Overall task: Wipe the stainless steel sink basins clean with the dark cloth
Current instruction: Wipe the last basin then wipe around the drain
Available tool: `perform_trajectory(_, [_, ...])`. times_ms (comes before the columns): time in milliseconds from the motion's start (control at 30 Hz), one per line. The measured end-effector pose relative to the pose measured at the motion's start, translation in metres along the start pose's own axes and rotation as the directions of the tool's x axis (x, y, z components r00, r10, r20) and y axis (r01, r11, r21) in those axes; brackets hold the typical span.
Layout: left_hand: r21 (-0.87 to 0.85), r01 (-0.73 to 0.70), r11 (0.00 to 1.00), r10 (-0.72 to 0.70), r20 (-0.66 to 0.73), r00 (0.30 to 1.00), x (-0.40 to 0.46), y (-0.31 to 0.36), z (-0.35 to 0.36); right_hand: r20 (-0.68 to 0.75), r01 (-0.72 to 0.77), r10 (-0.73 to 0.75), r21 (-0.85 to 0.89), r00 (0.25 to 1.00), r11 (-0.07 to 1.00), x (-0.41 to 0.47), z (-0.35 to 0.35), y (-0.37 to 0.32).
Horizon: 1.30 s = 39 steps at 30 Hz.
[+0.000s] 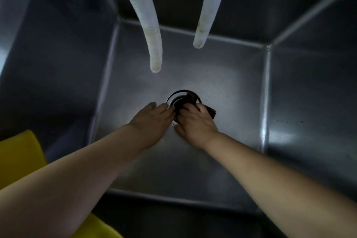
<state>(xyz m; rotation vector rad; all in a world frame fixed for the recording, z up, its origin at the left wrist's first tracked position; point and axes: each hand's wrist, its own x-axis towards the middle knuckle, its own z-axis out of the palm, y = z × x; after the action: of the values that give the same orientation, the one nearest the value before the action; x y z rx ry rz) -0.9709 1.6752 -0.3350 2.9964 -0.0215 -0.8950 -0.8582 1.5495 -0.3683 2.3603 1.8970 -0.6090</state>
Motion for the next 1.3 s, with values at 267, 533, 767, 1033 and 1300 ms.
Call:
perform_trajectory(267, [-0.072, 0.052, 0.996, -0.055, -0.044, 0.998, 0.002, 0.003, 0.002, 0.126, 0.065, -0.030, -0.284, 0.992, 0.957, 0.006, -0.007, 0.001])
perform_trajectory(533, [-0.087, 0.073, 0.994, -0.080, -0.087, 0.993, 0.002, 0.004, 0.006, 0.078, 0.005, 0.016, -0.262, 0.997, 0.965, 0.013, -0.004, -0.005])
perform_trajectory(767, [-0.147, 0.094, 0.985, -0.108, -0.090, 0.990, 0.002, 0.002, 0.009, 0.215, -0.178, 0.150, 0.112, 0.965, 0.978, 0.019, -0.008, 0.003])
perform_trajectory(1033, [-0.147, 0.111, 0.983, -0.119, -0.053, 0.991, 0.002, 0.001, 0.009, 0.232, -0.139, 0.097, 0.171, 0.968, 0.976, 0.014, -0.007, 0.008])
perform_trajectory(1300, [-0.123, 0.106, 0.987, -0.105, 0.010, 0.994, 0.003, 0.002, 0.007, 0.173, 0.059, -0.042, -0.099, 0.984, 0.993, 0.011, -0.022, 0.004])
